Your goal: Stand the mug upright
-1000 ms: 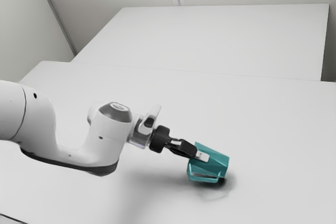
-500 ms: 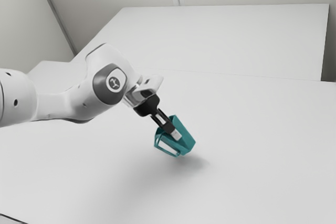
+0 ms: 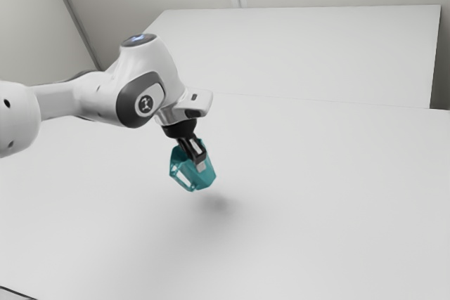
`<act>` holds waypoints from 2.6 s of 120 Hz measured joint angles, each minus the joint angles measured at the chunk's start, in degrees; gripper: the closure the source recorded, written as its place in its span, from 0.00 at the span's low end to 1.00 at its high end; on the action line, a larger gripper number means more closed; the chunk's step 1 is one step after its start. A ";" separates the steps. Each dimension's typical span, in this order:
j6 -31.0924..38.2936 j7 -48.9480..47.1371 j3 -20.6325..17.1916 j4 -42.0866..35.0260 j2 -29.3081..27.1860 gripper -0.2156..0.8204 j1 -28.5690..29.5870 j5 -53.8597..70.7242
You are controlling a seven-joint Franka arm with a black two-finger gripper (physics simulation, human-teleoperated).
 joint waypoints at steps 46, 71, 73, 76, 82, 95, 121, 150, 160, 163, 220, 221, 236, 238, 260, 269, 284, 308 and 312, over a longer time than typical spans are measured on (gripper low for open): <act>-0.66 -12.11 0.05 -1.44 0.05 0.97 1.80 6.75; 0.99 -17.31 0.02 -4.50 -0.75 0.96 2.09 8.66; 1.21 -17.71 0.02 -4.58 -0.76 0.96 2.13 8.98; 1.62 -18.29 0.02 -4.72 -0.73 0.96 2.28 9.42; 2.46 -19.39 0.02 -5.04 -0.67 0.96 2.58 10.10; 3.99 -21.61 0.02 -5.38 -0.48 0.96 2.76 11.70; 7.05 -25.48 0.02 -6.30 0.78 0.96 3.26 13.58; 9.26 -28.71 0.01 -6.52 2.41 0.95 3.26 14.39; 9.58 -29.53 0.01 -6.55 2.95 0.95 3.25 14.43; 9.66 -29.76 0.01 -6.57 3.14 0.95 3.25 14.45; 10.19 -32.76 -0.01 -6.68 5.22 0.95 3.24 14.46; 10.19 -32.79 -0.02 -6.68 5.21 0.94 3.25 14.45; 10.23 -33.09 0.01 -6.68 5.03 0.82 3.22 14.13; 10.23 -33.13 0.02 -6.68 4.97 0.80 3.22 14.04; 10.22 -33.46 -0.06 -6.92 3.09 0.48 3.10 13.49; 10.18 -33.56 -0.08 -7.18 1.71 0.41 2.75 13.40; 9.71 -33.65 -0.20 -7.20 -0.79 0.33 2.54 13.27; 3.86 -33.68 -0.50 -2.64 -2.12 0.27 2.59 10.50; 2.32 -33.67 -0.50 -1.35 -2.08 0.26 2.76 9.86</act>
